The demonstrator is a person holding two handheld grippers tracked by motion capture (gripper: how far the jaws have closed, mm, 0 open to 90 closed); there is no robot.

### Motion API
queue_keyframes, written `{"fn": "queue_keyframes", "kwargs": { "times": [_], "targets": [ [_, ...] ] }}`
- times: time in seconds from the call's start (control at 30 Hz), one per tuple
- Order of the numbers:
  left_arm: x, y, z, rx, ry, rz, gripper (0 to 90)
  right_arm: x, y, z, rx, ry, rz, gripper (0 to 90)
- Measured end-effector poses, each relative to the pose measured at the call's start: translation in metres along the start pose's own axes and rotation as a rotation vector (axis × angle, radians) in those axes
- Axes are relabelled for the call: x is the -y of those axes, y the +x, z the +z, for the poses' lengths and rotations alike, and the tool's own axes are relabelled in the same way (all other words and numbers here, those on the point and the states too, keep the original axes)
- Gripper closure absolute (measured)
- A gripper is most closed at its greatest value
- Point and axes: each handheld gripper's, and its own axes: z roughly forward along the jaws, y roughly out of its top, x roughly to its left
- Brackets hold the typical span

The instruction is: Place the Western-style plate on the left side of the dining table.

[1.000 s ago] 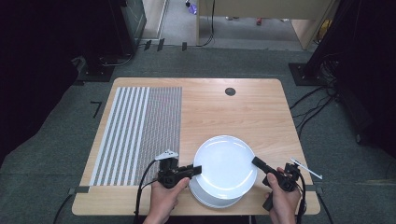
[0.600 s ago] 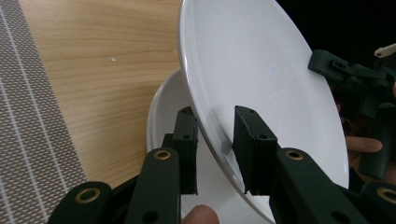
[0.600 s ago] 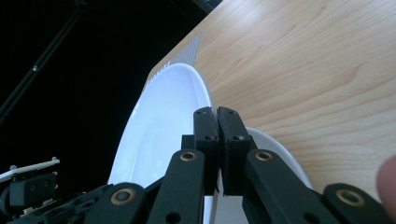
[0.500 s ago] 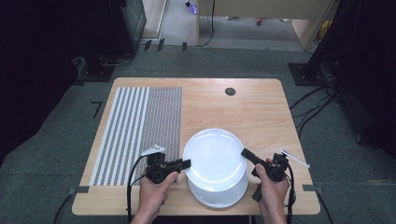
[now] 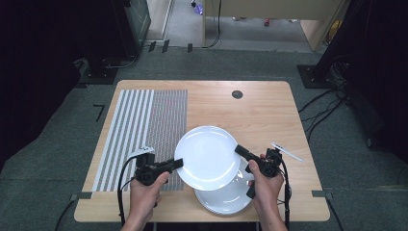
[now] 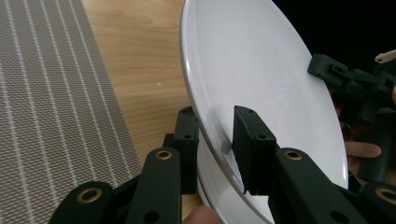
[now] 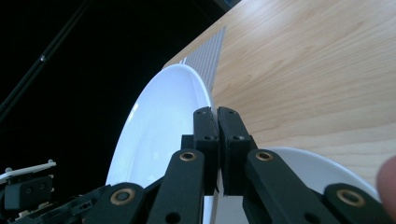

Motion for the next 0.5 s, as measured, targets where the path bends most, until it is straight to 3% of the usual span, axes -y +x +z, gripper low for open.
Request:
{"fn": "queue_keyframes", "kwargs": {
  "times": [0.5],
  "targets": [
    [-0.019, 0.03, -0.038, -0.065, -0.072, -0.035, 73.6, 0.0, 0.031, 0.053, -0.04, 0.054, -0.015, 88.0]
  ]
}}
